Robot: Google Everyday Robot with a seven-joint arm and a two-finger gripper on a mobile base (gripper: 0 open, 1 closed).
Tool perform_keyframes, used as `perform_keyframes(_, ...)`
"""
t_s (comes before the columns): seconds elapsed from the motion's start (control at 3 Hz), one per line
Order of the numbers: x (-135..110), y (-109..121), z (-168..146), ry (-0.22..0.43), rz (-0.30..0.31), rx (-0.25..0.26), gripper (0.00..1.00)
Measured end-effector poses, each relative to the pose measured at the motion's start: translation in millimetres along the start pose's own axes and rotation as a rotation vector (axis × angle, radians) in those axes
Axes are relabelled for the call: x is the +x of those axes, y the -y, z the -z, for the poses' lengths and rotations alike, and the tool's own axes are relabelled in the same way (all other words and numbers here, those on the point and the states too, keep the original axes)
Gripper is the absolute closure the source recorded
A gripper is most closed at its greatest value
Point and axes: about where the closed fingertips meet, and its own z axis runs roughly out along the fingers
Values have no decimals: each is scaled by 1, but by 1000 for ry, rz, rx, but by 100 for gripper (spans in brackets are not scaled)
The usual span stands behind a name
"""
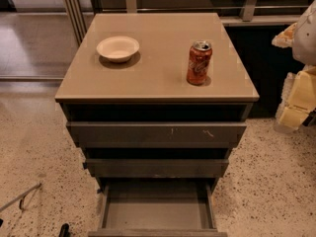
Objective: Place coke can into bottom drawer
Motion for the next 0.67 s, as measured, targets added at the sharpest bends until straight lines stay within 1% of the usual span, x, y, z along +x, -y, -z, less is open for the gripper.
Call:
perform_keyframes(0.33, 0, 0, 0, 0, 0, 0, 0)
perform_keyframes(0.67, -1, 1, 1, 3, 0, 6, 6)
